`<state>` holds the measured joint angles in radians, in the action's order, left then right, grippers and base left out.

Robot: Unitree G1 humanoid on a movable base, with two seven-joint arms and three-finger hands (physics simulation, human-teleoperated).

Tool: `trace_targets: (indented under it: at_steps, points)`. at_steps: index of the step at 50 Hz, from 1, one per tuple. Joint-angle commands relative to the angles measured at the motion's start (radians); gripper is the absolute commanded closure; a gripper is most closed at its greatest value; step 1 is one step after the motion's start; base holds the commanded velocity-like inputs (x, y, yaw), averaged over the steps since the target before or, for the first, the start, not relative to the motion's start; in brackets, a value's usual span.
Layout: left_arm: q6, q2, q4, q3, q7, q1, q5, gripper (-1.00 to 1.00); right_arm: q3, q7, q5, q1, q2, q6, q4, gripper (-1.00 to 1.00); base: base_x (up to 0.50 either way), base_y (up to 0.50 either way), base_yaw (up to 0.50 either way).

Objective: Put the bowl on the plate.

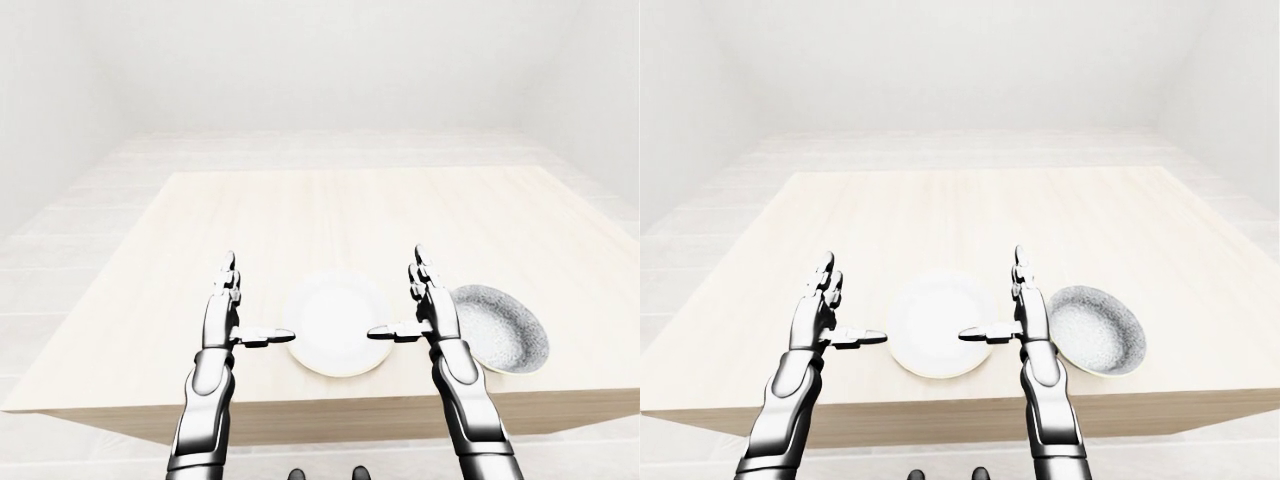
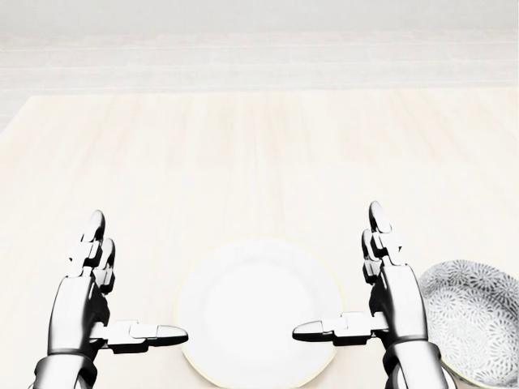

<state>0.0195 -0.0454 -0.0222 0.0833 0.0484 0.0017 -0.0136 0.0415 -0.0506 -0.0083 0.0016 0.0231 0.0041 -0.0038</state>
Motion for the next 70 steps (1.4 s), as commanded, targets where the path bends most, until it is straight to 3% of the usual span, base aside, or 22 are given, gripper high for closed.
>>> trace_targets:
  at_steps: [1, 15, 17, 20, 24, 32, 50, 70]
  points:
    - [0.004, 0.001, -0.007, 0.003, -0.001, -0.004, -0.002, -1.0, -0.001, 0.003, 0.005, 0.0, -0.002, 0.008, 0.001, -1.0, 0.13, 0.0, 0.0]
    - [0.002, -0.007, -0.011, 0.008, 0.0, -0.008, -0.003, -1.0, 0.0, 0.001, -0.002, 0.009, 0.005, 0.029, -0.039, -1.0, 0.07, 0.0, 0.0]
    - [-0.002, -0.009, -0.006, 0.009, 0.003, -0.006, -0.005, -1.0, 0.001, 0.017, -0.026, 0.014, 0.01, 0.063, -0.06, -1.0, 0.0, 0.0, 0.0]
    - [-0.01, -0.011, 0.006, 0.011, 0.008, -0.002, -0.005, -1.0, -0.005, 0.008, -0.042, 0.027, 0.018, 0.083, -0.108, -1.0, 0.0, 0.0, 0.0]
    - [-0.013, -0.017, 0.02, 0.018, 0.016, 0.011, -0.008, -1.0, 0.032, 0.033, -0.078, 0.052, 0.033, 0.083, -0.22, -1.0, 0.0, 0.0, 0.0]
    - [-0.049, -0.024, 0.093, 0.031, 0.045, 0.05, -0.014, -1.0, 0.089, -0.015, -0.161, 0.132, 0.063, 0.083, -0.408, -1.0, 0.0, 0.0, 0.0]
    - [-0.097, -0.02, 0.202, 0.079, 0.094, 0.113, -0.038, -1.0, 0.215, -0.128, -0.427, 0.204, 0.071, 0.083, -0.487, -1.0, 0.0, 0.0, 0.0]
    - [-0.091, -0.011, 0.214, 0.101, 0.109, 0.131, -0.058, -1.0, 0.289, -0.134, -0.583, 0.237, 0.038, 0.083, -0.418, -1.0, 0.0, 0.0, 0.0]
